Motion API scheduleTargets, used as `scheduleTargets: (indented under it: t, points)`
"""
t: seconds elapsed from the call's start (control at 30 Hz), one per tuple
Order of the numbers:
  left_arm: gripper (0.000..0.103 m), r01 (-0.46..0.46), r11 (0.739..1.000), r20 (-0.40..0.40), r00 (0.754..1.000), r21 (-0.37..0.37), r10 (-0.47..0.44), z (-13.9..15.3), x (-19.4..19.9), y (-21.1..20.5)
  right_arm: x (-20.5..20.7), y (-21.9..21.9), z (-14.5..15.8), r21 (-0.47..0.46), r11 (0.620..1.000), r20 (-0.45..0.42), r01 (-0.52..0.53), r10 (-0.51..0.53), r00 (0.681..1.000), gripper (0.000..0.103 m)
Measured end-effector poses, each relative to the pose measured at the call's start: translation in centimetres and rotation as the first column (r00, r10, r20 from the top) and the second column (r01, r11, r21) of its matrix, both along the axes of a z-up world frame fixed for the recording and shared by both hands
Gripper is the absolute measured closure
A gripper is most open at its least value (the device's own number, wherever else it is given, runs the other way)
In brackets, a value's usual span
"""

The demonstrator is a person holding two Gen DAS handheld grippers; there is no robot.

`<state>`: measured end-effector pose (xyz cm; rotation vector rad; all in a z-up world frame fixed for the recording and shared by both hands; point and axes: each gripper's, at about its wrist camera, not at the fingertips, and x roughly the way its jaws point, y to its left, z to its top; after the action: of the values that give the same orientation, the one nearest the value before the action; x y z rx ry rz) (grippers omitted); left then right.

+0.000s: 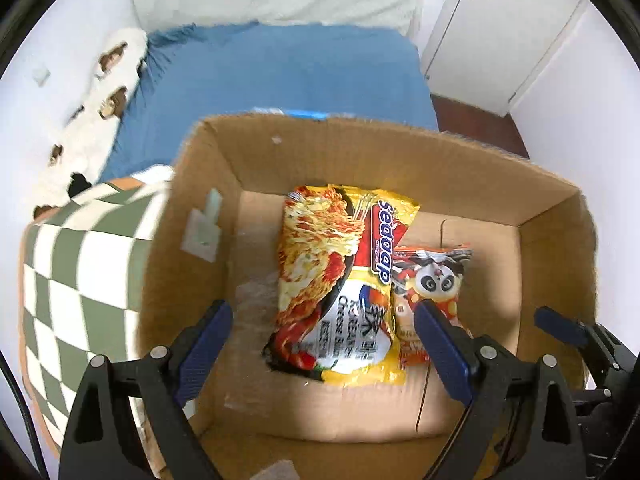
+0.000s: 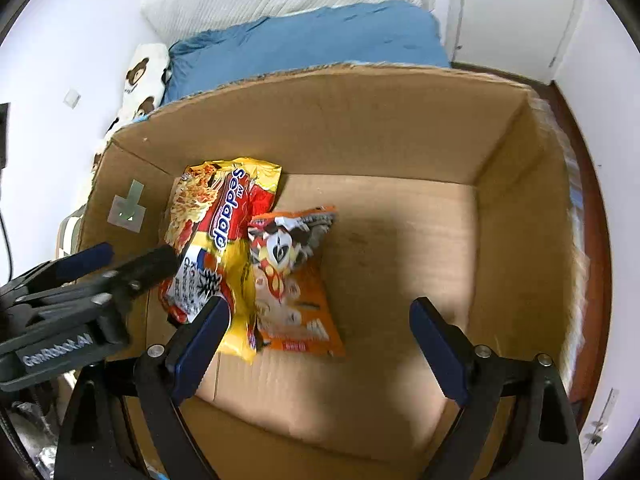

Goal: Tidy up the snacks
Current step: 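Open both grippers to release the bags and lift out of the box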

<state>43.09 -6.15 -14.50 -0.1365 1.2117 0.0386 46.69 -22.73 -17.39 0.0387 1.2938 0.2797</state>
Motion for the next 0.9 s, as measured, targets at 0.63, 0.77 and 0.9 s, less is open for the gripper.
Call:
scheduleTargets:
  t: [0.63,0.77,0.9]
  points:
    - [0.01,0.05,0.995,0.253,0.965,0.082,-0.07,9.2,-11.9,1.0,-15.4,-1.5,11.5,0.017,0.994,0.27,0.106,-0.107,0.957,0.009]
    - [0.01,0.049,0.996,0.278,0.958,0.07,-0.066,10.0,-14.2,1.3,-18.5,-1.6,13.3,0.041,0.992,0.294,0.118,-0.124,0.948,0.009]
    - [0.01,0.047,0.996,0.299,0.952,0.074,-0.067,10.3,-16.5,1.6,-21.0,-1.8,14.3,0.071,0.989,0.306,0.128,-0.144,0.941,0.009]
